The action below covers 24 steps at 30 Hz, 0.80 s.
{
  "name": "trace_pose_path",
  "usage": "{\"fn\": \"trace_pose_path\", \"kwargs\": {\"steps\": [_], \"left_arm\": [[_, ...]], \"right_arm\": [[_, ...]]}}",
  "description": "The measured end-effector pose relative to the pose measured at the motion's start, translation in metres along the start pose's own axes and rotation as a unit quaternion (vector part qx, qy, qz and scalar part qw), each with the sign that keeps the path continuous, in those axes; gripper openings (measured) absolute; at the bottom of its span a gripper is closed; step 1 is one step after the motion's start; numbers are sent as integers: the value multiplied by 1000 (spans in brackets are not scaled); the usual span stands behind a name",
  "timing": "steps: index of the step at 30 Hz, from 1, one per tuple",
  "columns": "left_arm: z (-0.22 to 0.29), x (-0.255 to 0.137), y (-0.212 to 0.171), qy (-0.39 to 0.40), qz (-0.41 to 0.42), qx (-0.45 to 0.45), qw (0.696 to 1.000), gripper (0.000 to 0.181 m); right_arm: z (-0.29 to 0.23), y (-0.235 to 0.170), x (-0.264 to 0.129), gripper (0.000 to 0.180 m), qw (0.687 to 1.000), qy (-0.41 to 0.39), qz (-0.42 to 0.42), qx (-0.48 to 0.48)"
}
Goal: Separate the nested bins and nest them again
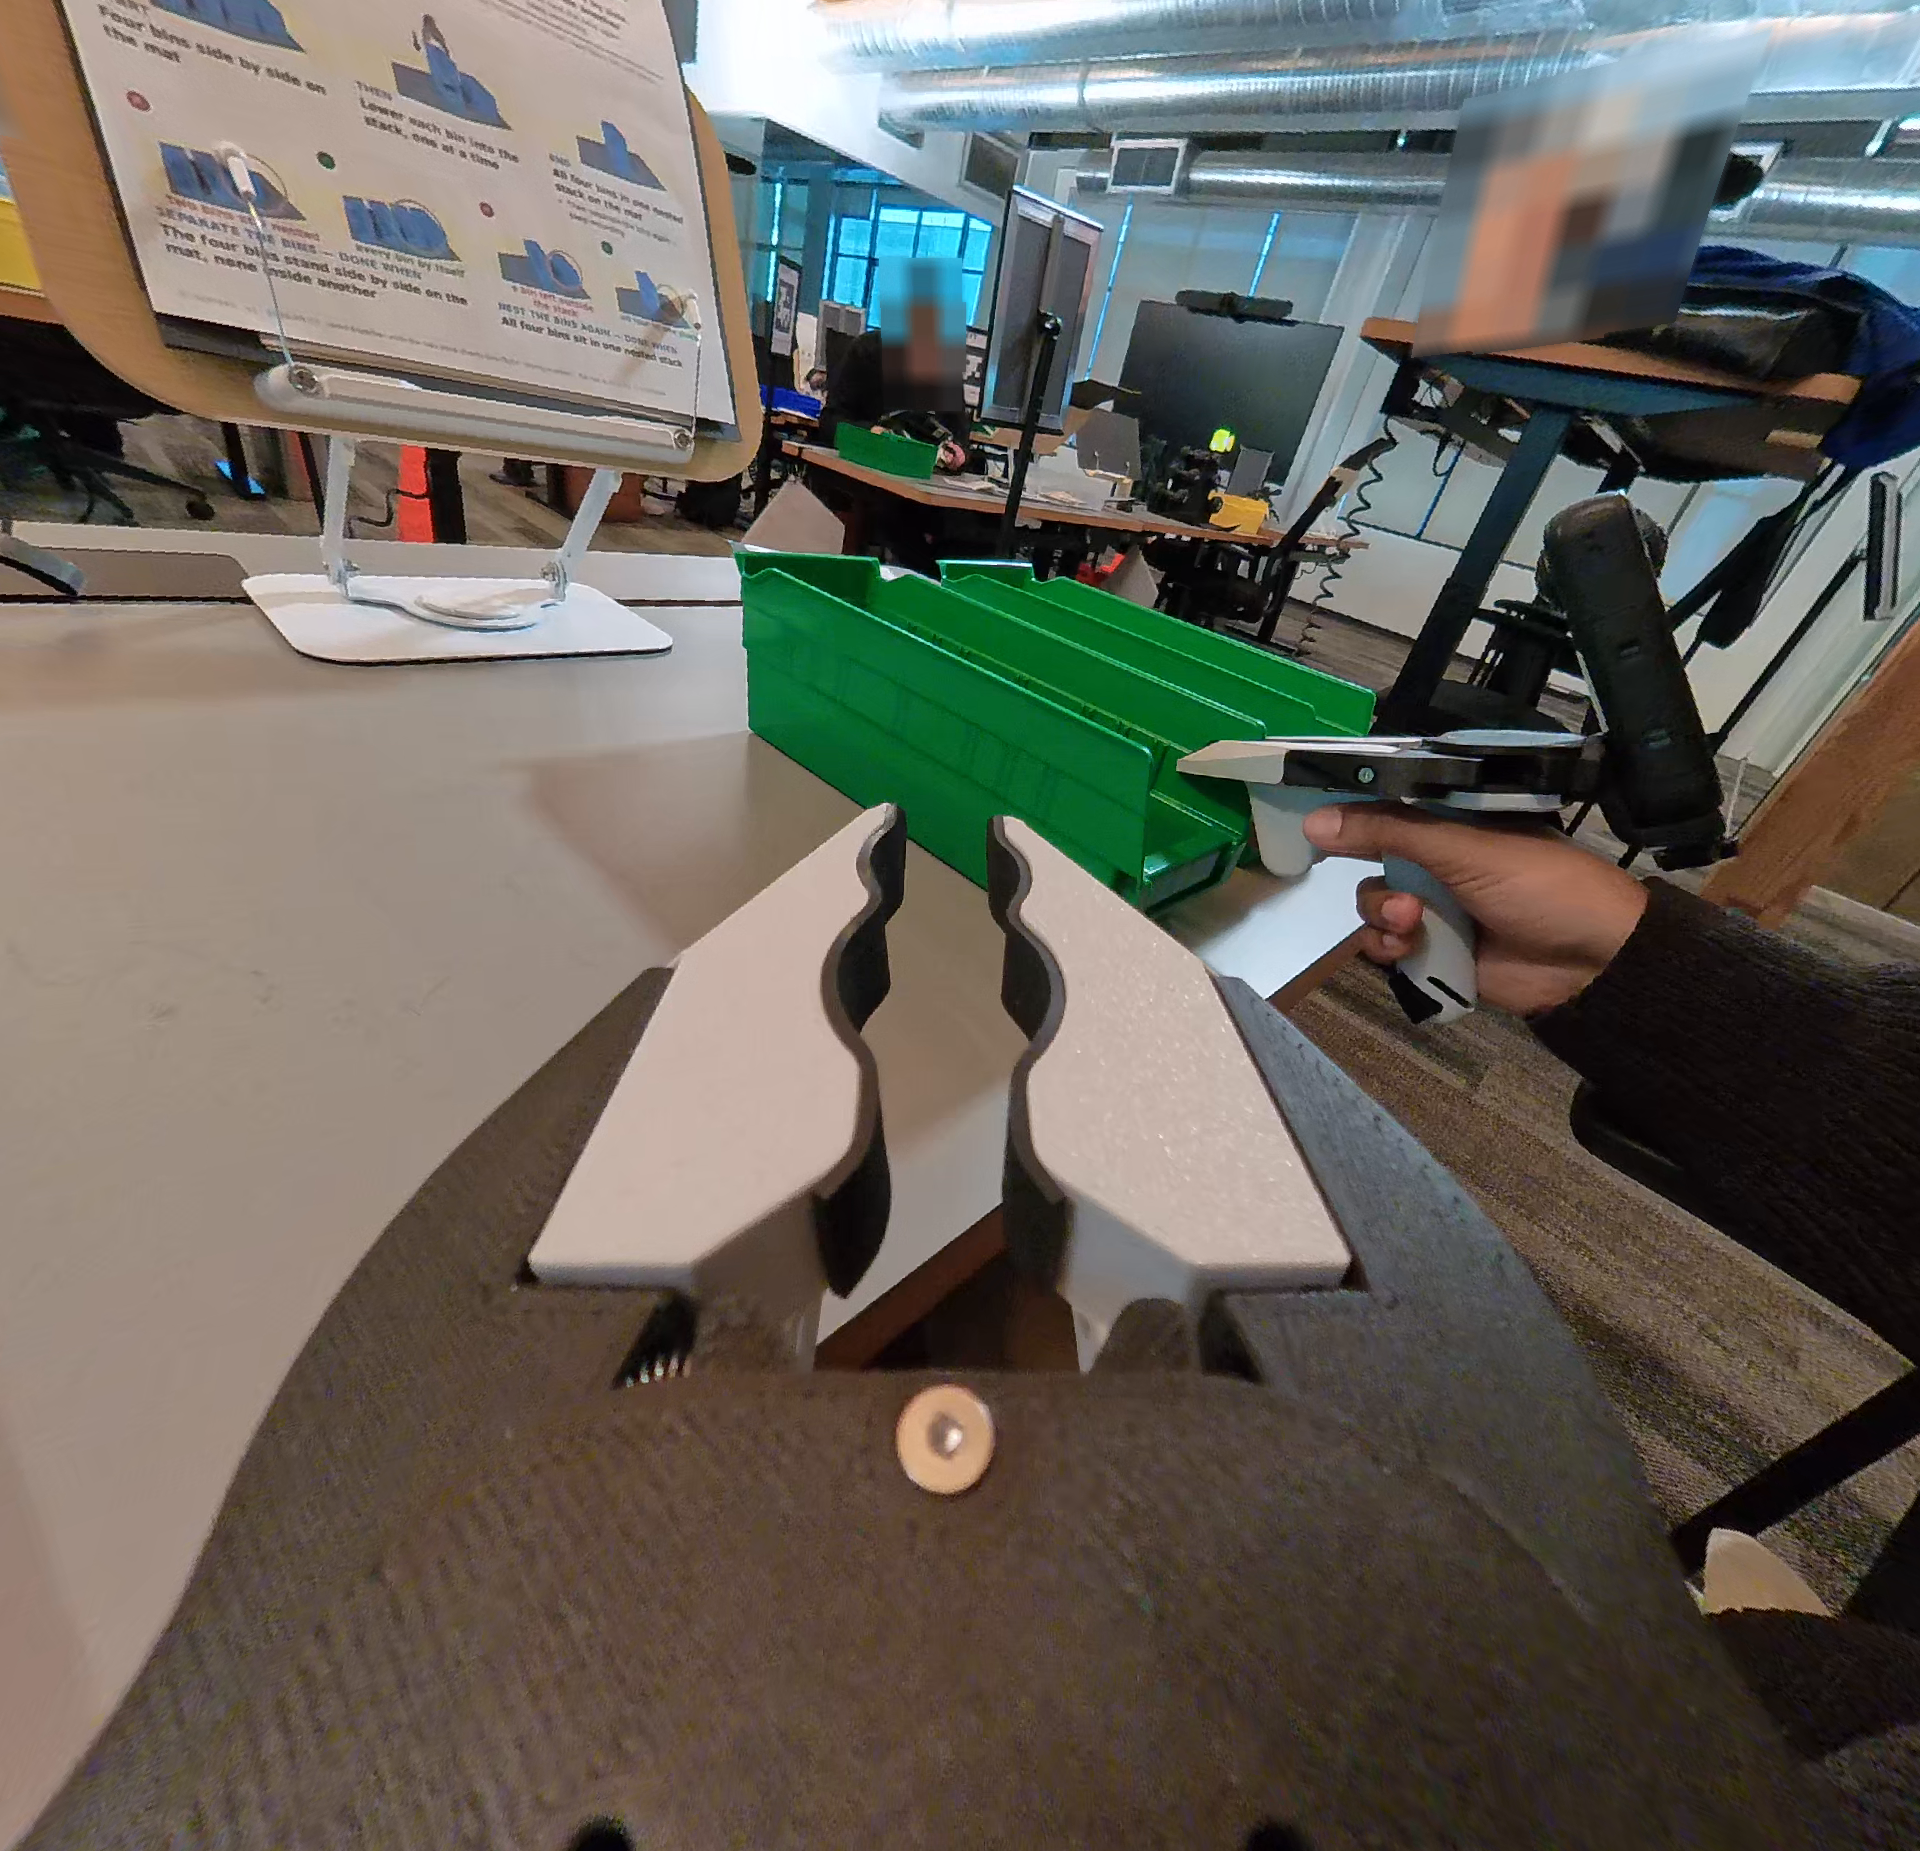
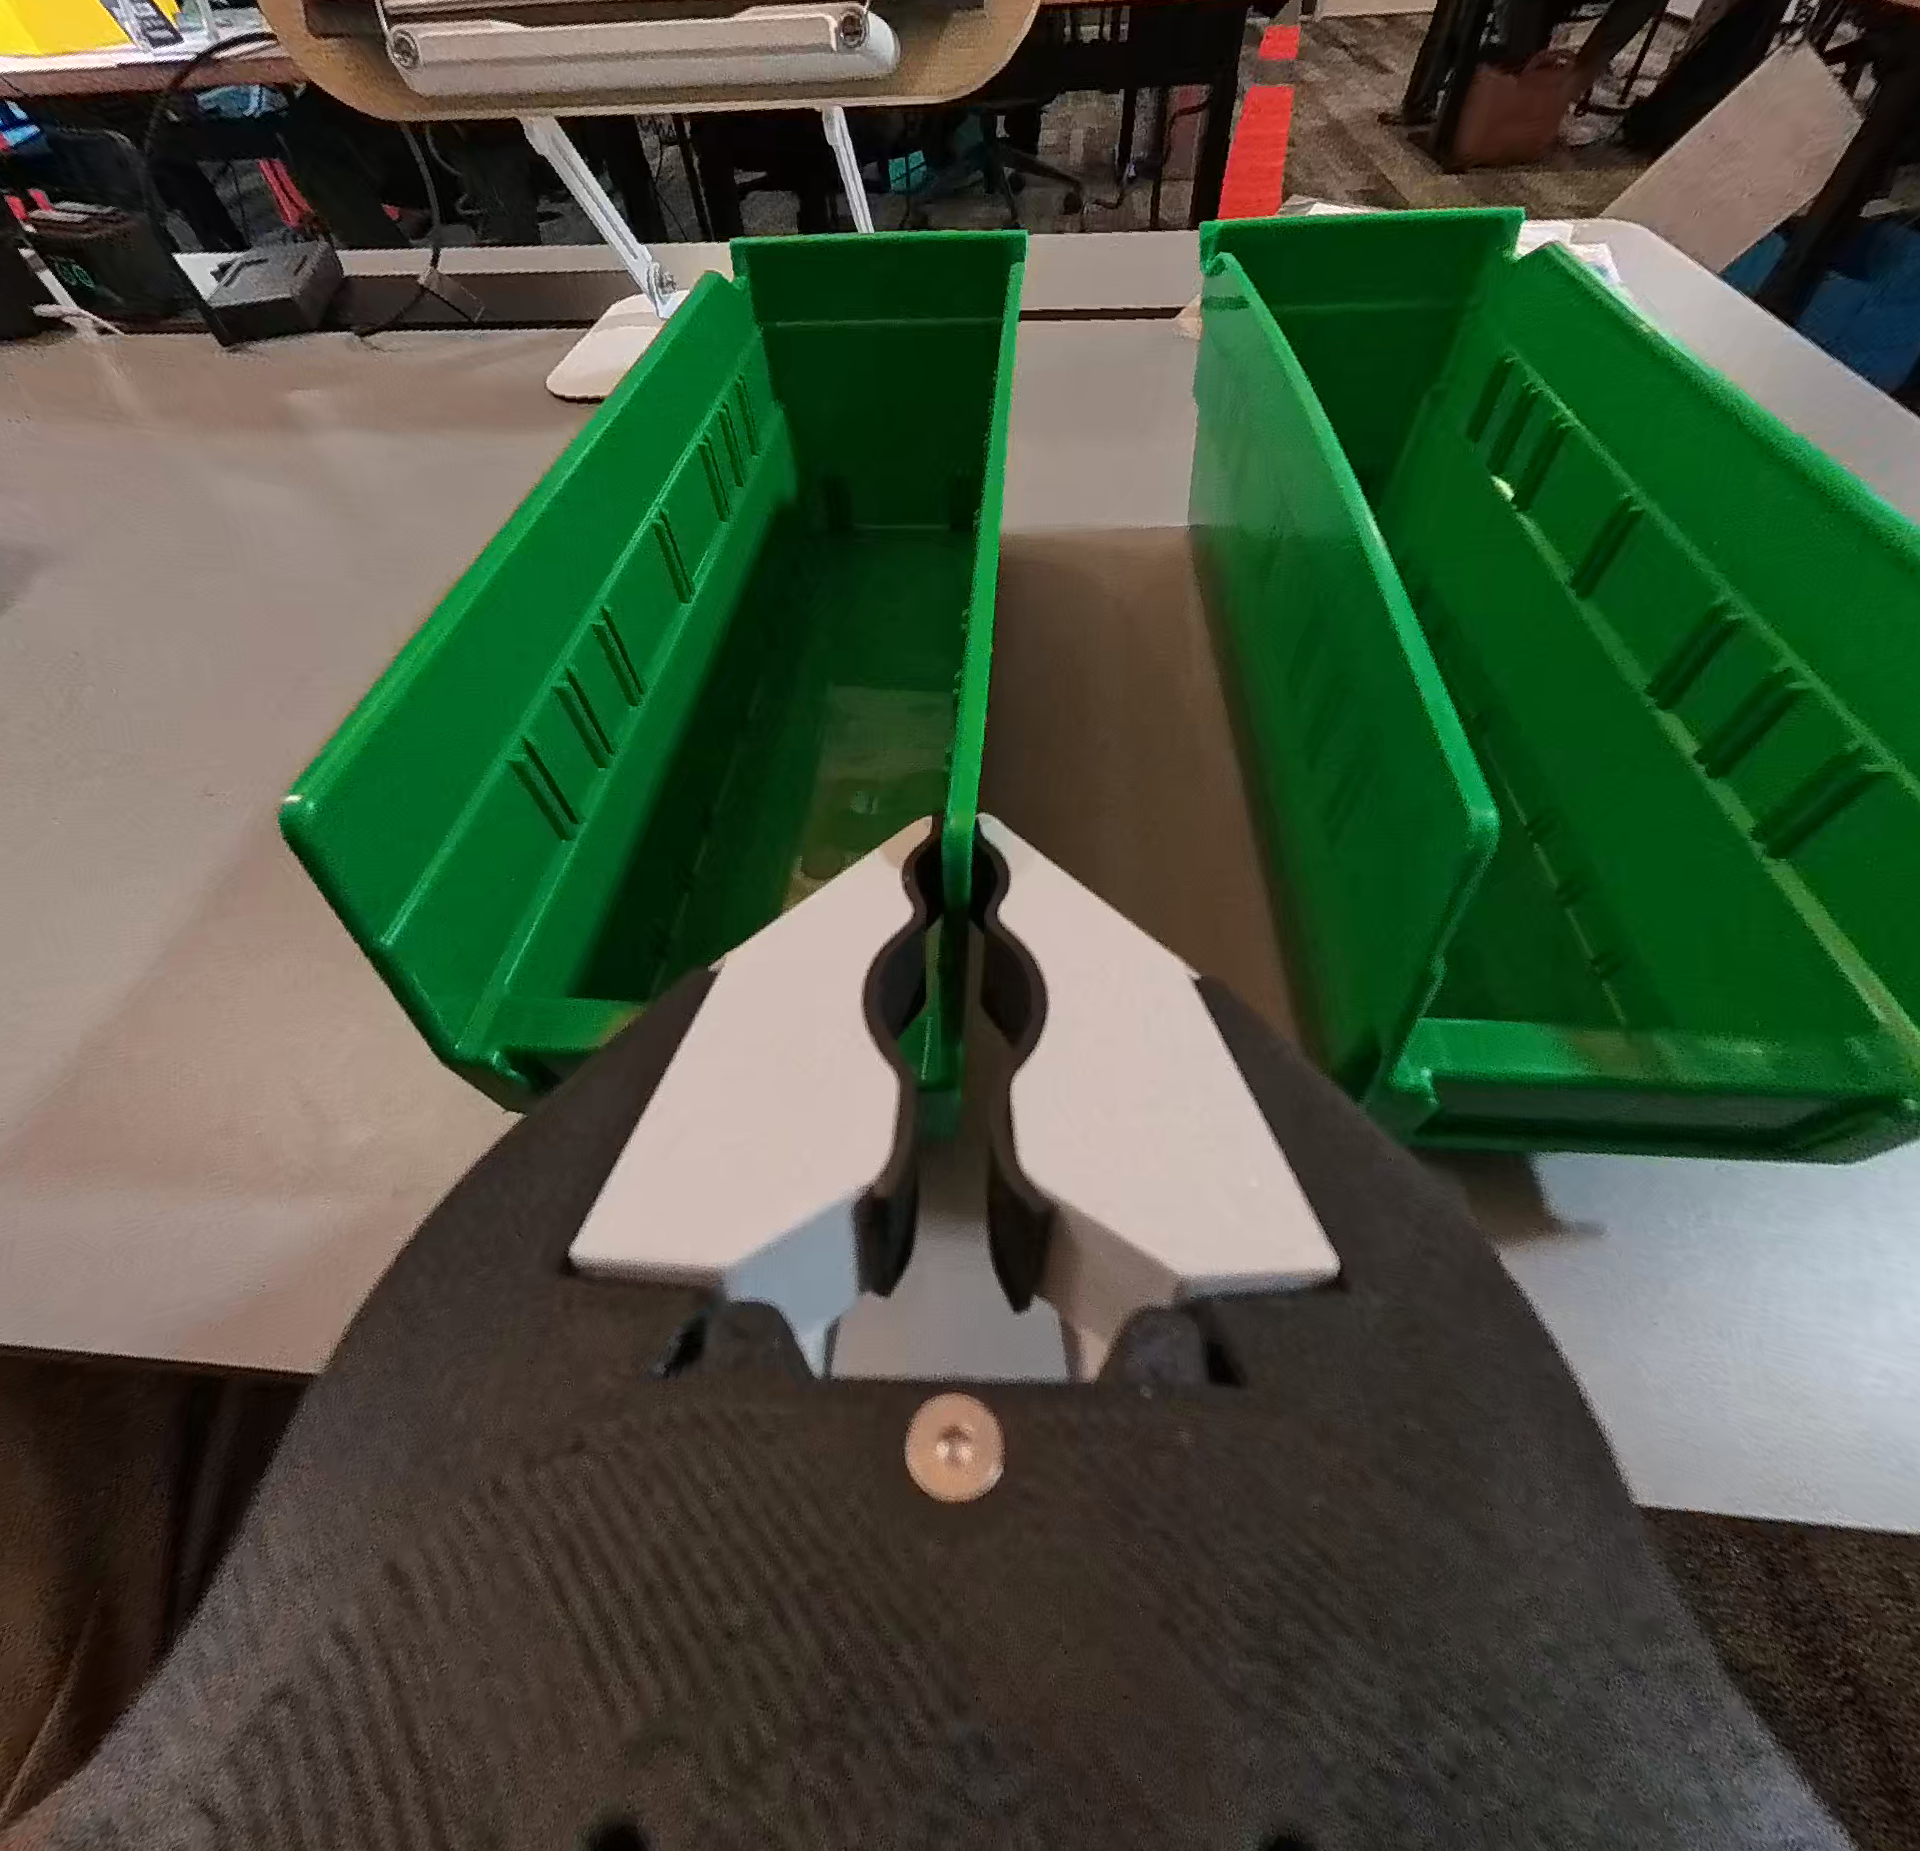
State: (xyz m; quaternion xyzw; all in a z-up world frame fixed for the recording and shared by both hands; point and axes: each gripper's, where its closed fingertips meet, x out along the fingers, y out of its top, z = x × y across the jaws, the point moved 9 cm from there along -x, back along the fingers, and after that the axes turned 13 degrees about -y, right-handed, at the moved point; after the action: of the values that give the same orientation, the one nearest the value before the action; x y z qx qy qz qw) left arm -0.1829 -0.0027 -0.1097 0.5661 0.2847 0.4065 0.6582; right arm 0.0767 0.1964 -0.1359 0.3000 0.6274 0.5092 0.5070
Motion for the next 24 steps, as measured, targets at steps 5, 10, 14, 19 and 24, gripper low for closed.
{"fn": "trace_pose_path", "kwargs": {"steps": [5, 10, 14, 19, 24], "left_arm": [[0, 0, 0, -1, -1, -1, 1000, 12], [-1, 0, -1, -1, -2, -5, 1000, 12], [-2, 0, -1, -1, -3, -7, 1000, 12], [-3, 0, -1, 1, -3, -6, 1000, 12], [-3, 0, -2, 2, -4, -6, 1000, 12]], "right_arm": [[0, 0, 0, 2, 1000, -2, 1, -2], [0, 0, 0, 2, 1000, -4, 2, -5], [1, 0, 0, 1, 1000, -11, -2, -5], [3, 1, 0, 2, 1000, -12, -8, 7], [3, 1, -1, 2, 1000, -14, -10, 4]]}}
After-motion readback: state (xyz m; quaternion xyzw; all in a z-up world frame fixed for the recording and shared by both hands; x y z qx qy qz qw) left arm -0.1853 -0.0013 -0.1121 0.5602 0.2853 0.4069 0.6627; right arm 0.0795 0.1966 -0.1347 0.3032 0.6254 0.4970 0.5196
